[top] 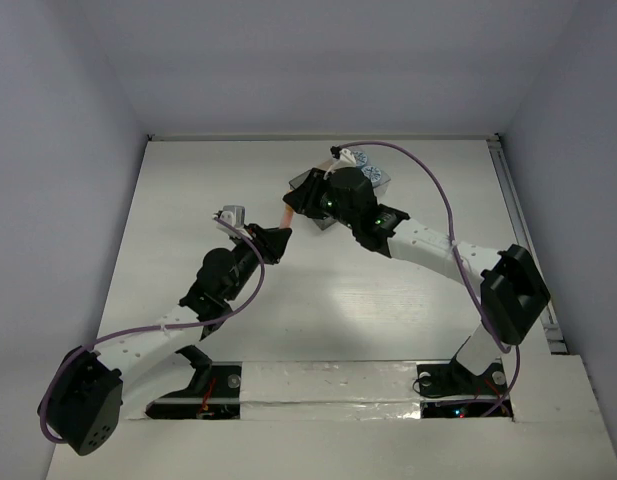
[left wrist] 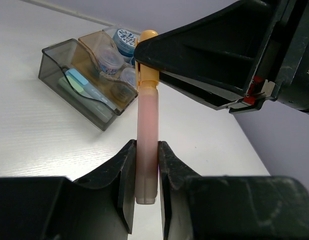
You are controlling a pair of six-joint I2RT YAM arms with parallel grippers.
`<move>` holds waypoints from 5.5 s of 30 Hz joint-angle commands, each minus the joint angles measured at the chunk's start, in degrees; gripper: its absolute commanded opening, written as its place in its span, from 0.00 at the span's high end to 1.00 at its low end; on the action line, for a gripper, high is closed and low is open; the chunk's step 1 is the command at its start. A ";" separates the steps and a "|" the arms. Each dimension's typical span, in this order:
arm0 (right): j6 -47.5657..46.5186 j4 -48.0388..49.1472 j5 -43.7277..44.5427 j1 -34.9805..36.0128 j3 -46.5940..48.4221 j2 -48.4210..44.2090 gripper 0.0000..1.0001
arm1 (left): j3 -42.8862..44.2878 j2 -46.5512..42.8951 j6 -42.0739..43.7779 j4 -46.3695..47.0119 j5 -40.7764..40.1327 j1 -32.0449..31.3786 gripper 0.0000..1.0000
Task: Sort the stationery into containers
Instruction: Close the pen cap on the pen, then place the pen in the storage box, then reset both arms
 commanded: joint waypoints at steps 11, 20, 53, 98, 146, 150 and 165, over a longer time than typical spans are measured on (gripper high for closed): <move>5.56 5.63 -8.01 1.63 -4.37 -3.88 1.00 | 4.73 2.80 3.10 11.24 -5.72 0.13 1.00; 4.68 4.49 -6.79 1.64 -6.30 -4.06 1.00 | 7.63 5.35 3.80 12.04 -5.55 0.13 1.00; -5.17 -0.61 -6.26 8.14 -22.65 -12.06 1.00 | 22.39 0.16 5.21 0.96 -4.32 2.68 1.00; -10.17 -12.04 2.62 -9.00 -26.96 -37.28 0.20 | 32.32 33.55 -21.41 -0.35 -3.34 5.05 1.00; -15.18 -13.53 -4.50 -9.52 -29.33 -42.20 0.19 | 37.77 54.13 -38.30 4.84 -5.55 2.77 0.40; -14.92 -13.53 -4.24 -9.52 -29.24 -42.29 0.19 | 38.04 51.24 -35.23 3.96 -6.42 2.77 0.34; -18.61 -17.04 9.38 -9.52 -23.10 -52.39 1.00 | 36.99 20.32 -8.34 -5.26 -2.91 -0.49 0.01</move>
